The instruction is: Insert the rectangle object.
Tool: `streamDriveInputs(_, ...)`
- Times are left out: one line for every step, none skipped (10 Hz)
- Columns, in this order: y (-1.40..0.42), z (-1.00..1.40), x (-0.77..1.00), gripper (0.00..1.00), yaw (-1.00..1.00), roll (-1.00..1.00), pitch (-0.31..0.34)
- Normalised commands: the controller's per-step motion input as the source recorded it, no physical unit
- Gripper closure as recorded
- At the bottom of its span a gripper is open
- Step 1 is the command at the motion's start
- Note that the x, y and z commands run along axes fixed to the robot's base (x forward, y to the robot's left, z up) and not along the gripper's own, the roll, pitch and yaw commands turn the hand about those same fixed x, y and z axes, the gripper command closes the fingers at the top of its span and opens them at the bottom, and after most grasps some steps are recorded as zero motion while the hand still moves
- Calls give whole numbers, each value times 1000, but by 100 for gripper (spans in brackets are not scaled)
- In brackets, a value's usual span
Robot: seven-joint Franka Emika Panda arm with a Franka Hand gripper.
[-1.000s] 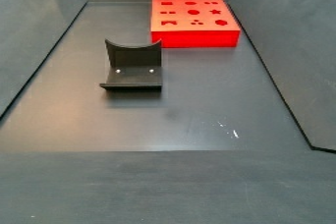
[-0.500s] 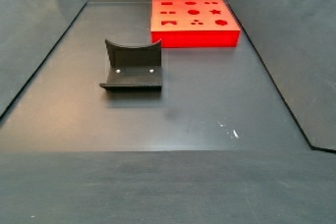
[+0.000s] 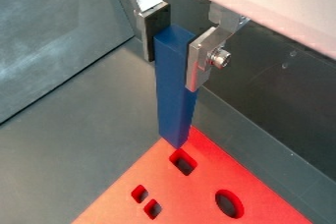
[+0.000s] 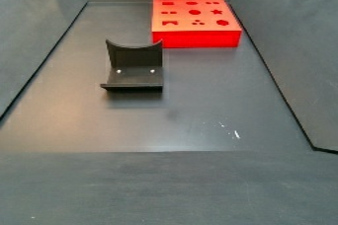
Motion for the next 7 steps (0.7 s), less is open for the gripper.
streamDriveInputs(-9, -97, 0, 100, 0, 19, -20)
streamDriveInputs(-6, -100, -3, 100, 0, 13, -31)
streamDriveInputs(0, -177, -54, 100, 0, 6, -50)
streamDriveInputs(0, -226, -157, 100, -54, 16, -66)
streamDriveInputs(0, -237, -143, 100, -63, 34, -60)
streamDriveInputs(0, -246, -146, 100, -60, 47, -60)
streamDriveInputs(0, -263, -166, 100, -63, 56, -57)
